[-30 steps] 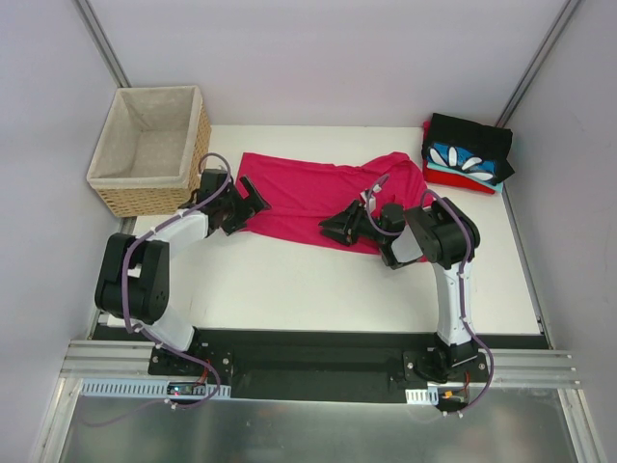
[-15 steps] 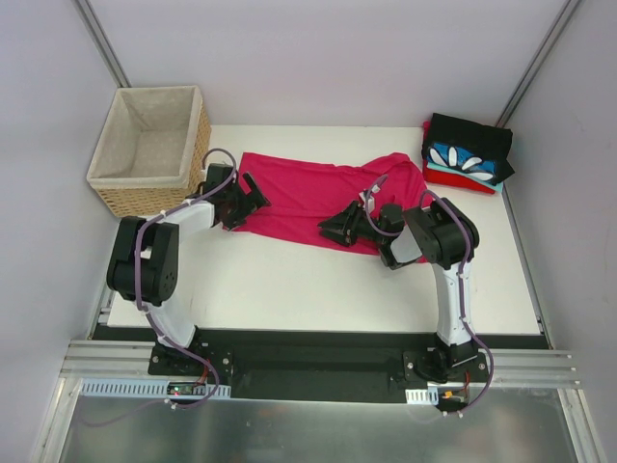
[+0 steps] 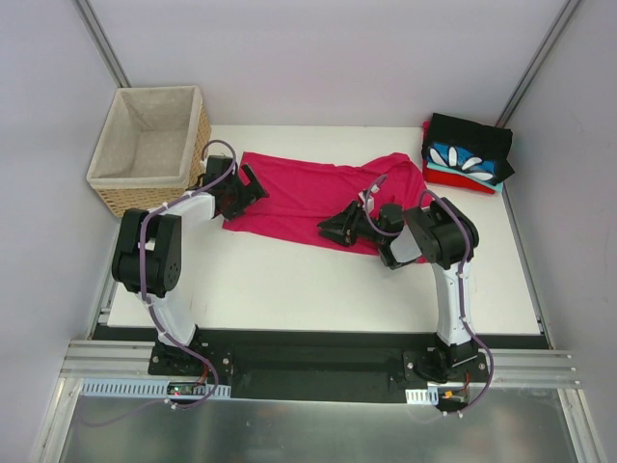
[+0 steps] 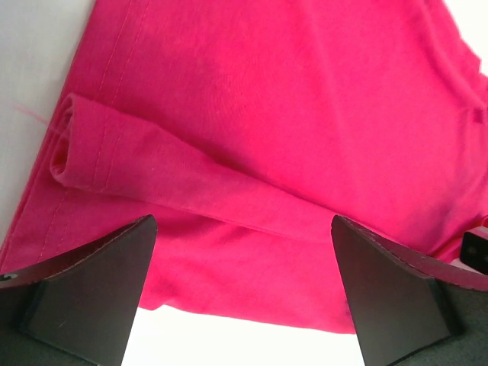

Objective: Fold and stack the t-shirts

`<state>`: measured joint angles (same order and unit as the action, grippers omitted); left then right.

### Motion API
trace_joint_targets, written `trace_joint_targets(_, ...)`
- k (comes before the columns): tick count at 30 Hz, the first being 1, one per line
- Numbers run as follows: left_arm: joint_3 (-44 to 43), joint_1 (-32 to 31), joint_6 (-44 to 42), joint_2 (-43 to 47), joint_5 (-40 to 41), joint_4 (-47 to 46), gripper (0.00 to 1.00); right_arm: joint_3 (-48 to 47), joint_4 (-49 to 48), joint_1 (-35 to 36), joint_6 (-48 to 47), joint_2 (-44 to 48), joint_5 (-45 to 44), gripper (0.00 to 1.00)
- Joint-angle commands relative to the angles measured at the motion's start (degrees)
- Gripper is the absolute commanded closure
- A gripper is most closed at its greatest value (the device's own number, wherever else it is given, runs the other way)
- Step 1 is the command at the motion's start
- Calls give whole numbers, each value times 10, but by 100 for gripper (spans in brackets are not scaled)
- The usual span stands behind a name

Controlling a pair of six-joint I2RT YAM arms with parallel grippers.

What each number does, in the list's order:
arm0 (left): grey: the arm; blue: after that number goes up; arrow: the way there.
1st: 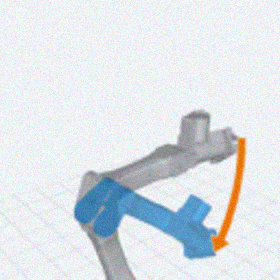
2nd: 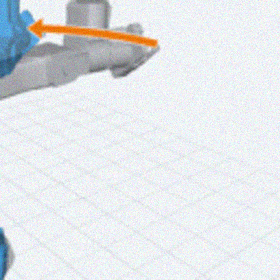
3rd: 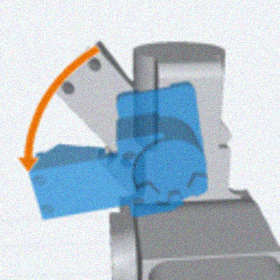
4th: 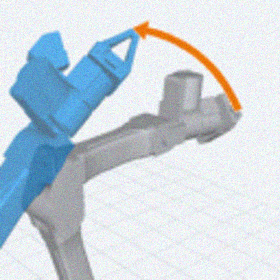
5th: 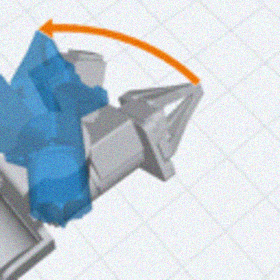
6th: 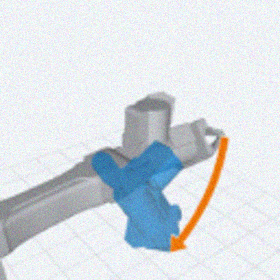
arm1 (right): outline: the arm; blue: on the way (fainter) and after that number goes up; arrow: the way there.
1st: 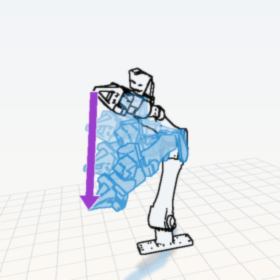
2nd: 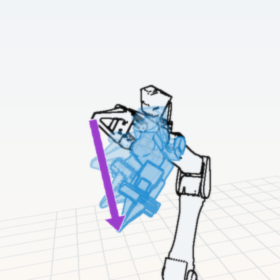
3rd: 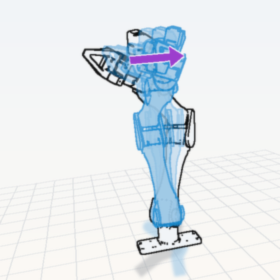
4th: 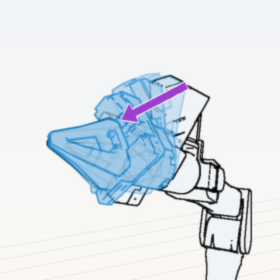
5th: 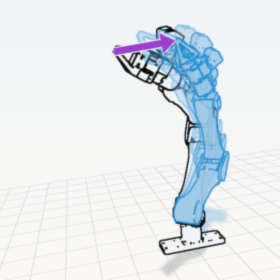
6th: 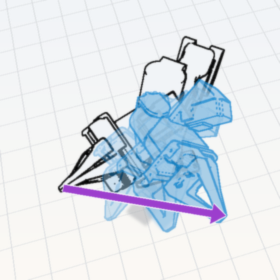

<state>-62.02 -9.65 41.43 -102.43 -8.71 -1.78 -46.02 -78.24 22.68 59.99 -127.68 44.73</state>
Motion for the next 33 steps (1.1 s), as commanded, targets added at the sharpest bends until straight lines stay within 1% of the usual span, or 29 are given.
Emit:
trace_joint_targets(1, -23, 5, -10, 4, -1, -6, 1, -1, -82, 10, -20, -25, 11, 46)
trace_joint_targets(18, -25, 9, -9, -19, 9, -6, 2, 0, -83, 11, -21, -23, 11, 46)
trace_joint_targets(33, -57, 17, -15, -47, 12, -6, 1, -3, -85, 11, -19, -28, 14, 46)
